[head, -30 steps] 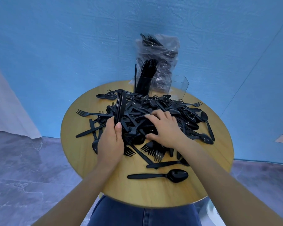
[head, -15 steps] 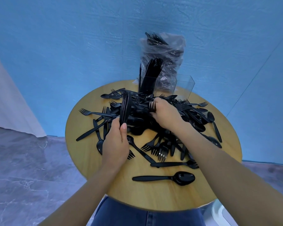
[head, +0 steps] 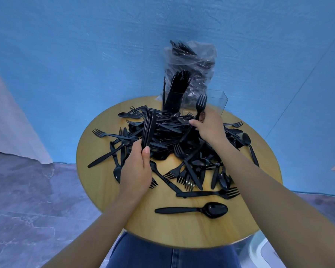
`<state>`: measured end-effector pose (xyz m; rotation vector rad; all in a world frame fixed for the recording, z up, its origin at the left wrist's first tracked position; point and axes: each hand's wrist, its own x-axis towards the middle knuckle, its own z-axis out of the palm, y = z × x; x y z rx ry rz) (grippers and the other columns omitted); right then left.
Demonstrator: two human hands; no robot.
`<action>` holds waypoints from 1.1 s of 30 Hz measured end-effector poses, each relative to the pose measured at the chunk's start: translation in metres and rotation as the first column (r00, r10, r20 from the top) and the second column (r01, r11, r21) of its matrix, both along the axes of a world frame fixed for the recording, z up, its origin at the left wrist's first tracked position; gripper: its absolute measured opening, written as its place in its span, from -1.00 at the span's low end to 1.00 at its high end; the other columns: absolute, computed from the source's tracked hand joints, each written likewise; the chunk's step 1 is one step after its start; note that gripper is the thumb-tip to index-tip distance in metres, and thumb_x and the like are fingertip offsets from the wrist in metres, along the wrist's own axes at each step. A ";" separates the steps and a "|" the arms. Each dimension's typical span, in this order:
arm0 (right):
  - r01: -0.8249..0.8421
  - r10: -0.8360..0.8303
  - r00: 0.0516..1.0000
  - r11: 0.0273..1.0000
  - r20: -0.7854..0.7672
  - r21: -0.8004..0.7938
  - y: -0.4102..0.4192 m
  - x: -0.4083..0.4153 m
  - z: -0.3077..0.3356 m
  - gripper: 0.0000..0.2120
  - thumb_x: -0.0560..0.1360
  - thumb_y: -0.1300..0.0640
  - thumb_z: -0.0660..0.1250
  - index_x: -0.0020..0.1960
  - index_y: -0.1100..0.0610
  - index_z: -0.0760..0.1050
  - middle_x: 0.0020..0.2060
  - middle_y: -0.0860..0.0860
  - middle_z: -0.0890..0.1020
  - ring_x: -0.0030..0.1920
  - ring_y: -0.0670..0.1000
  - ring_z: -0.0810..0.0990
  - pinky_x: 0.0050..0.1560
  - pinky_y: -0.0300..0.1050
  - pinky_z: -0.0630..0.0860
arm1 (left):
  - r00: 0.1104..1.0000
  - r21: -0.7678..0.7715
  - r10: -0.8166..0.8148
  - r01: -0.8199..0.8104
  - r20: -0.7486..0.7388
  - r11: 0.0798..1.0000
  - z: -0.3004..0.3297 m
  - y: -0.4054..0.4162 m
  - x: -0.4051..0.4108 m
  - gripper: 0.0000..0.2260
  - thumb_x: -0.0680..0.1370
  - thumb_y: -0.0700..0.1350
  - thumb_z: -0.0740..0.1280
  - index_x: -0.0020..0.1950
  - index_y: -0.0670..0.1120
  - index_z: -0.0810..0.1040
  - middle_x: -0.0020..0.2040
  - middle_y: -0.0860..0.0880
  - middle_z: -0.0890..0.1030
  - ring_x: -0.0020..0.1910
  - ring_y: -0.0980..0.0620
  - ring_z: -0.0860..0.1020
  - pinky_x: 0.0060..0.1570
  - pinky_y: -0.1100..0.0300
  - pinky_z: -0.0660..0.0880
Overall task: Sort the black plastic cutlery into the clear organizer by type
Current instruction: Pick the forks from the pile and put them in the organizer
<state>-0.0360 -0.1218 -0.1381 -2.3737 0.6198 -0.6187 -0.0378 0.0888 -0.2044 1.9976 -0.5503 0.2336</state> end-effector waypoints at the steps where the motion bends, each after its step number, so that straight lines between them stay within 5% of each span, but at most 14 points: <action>1: 0.008 -0.008 1.000 1.000 0.002 0.027 0.000 -0.002 0.000 -0.79 0.51 0.13 0.37 -0.01 0.13 0.33 -0.22 -0.02 0.46 -0.12 0.08 0.54 -0.08 -0.08 0.46 | 1.000 0.004 -0.002 0.002 -0.002 1.000 0.000 0.000 0.000 -0.73 0.65 -0.02 0.01 0.25 -0.06 0.37 -0.21 0.03 0.52 -0.26 0.16 0.47 -0.25 0.24 0.42; 4: 0.029 -0.030 0.999 0.999 0.034 0.042 0.004 -0.013 0.002 -0.86 0.53 0.16 0.34 -0.01 0.16 0.39 -0.18 0.04 0.51 -0.13 0.06 0.56 -0.04 -0.08 0.50 | 1.000 0.016 -0.001 0.002 -0.011 1.000 -0.001 0.000 0.000 -0.74 0.65 -0.01 0.01 0.24 -0.06 0.37 -0.21 0.03 0.51 -0.28 0.19 0.44 -0.28 0.30 0.37; 7: 0.014 -0.013 0.999 1.000 0.041 -0.025 0.008 -0.025 0.002 -0.87 0.53 0.19 0.33 0.05 0.19 0.45 -0.15 0.03 0.51 -0.14 0.00 0.48 -0.12 -0.18 0.34 | 1.000 0.027 0.004 -0.004 -0.009 1.000 -0.001 0.000 0.001 -0.72 0.65 -0.01 0.01 0.24 -0.08 0.38 -0.22 0.04 0.50 -0.27 0.17 0.46 -0.32 0.29 0.36; 11: -0.022 0.008 0.993 0.992 -0.114 -0.121 0.006 -0.040 -0.011 -0.91 0.50 0.18 0.37 -0.03 0.16 0.49 -0.10 0.04 0.56 -0.10 0.02 0.49 -0.10 -0.17 0.37 | 1.000 0.050 0.010 -0.011 0.009 0.999 -0.004 -0.001 0.003 -0.66 0.64 0.01 -0.01 0.28 -0.13 0.37 -0.26 0.07 0.46 -0.28 0.15 0.45 -0.39 0.25 0.27; 16: -0.078 0.028 0.949 0.986 -0.313 -0.149 0.000 -0.046 -0.029 -0.68 0.49 0.08 0.39 0.21 0.15 0.53 0.12 0.09 0.55 0.14 0.10 0.52 0.15 0.03 0.48 | 1.000 0.067 0.011 -0.011 0.009 0.998 -0.005 -0.001 0.003 -0.69 0.65 0.00 0.01 0.26 -0.12 0.37 -0.29 0.03 0.46 -0.32 0.09 0.45 -0.41 0.20 0.27; 21: -0.097 0.009 0.918 0.975 -0.396 -0.201 0.007 -0.035 -0.030 -0.69 0.49 -0.04 0.36 0.12 0.14 0.53 0.12 0.14 0.46 0.20 0.17 0.40 0.17 0.03 0.43 | 1.000 0.085 0.002 -0.003 0.020 0.996 -0.004 -0.002 0.003 -0.73 0.65 -0.01 0.01 0.22 -0.10 0.37 -0.31 -0.01 0.47 -0.35 0.04 0.46 -0.42 0.17 0.30; 24: -0.122 0.040 0.893 0.981 -0.449 -0.154 0.012 -0.030 -0.025 -0.81 0.50 -0.01 0.36 -0.10 0.12 0.51 0.07 0.14 0.48 0.20 0.15 0.39 0.19 0.02 0.37 | 1.000 0.096 -0.003 0.001 0.022 0.995 -0.005 -0.001 0.004 -0.74 0.64 0.00 0.00 0.18 -0.09 0.37 -0.31 -0.03 0.48 -0.37 0.03 0.45 -0.43 0.16 0.29; 26: -0.138 0.112 0.899 0.990 -0.423 -0.031 0.014 -0.032 -0.021 -0.79 0.49 0.07 0.39 -0.25 0.13 0.46 -0.10 0.10 0.54 0.04 0.09 0.48 0.09 -0.06 0.42 | 1.000 0.097 -0.008 0.006 0.024 0.995 -0.006 -0.001 0.004 -0.76 0.64 0.00 0.01 0.15 -0.09 0.37 -0.35 -0.01 0.45 -0.41 0.03 0.42 -0.45 0.16 0.27; 29: -0.146 0.173 0.927 0.984 -0.332 0.105 0.013 -0.038 -0.013 -0.82 0.50 0.12 0.38 -0.20 0.16 0.42 -0.29 -0.01 0.48 -0.25 -0.03 0.44 -0.26 -0.24 0.34 | 1.000 0.104 -0.010 0.008 0.021 0.995 -0.006 -0.002 0.003 -0.77 0.65 -0.01 0.01 0.16 -0.08 0.37 -0.35 -0.01 0.45 -0.39 0.02 0.44 -0.43 0.14 0.32; 33: -0.118 0.140 0.973 0.985 -0.183 0.125 0.003 -0.040 -0.005 -0.84 0.50 0.09 0.38 -0.08 0.18 0.47 -0.22 0.01 0.53 -0.22 -0.03 0.47 -0.24 -0.20 0.36 | 1.000 0.105 -0.020 0.018 0.021 0.994 -0.005 -0.001 0.004 -0.75 0.65 -0.01 0.01 0.22 -0.07 0.37 -0.34 0.01 0.46 -0.37 0.04 0.46 -0.41 0.16 0.31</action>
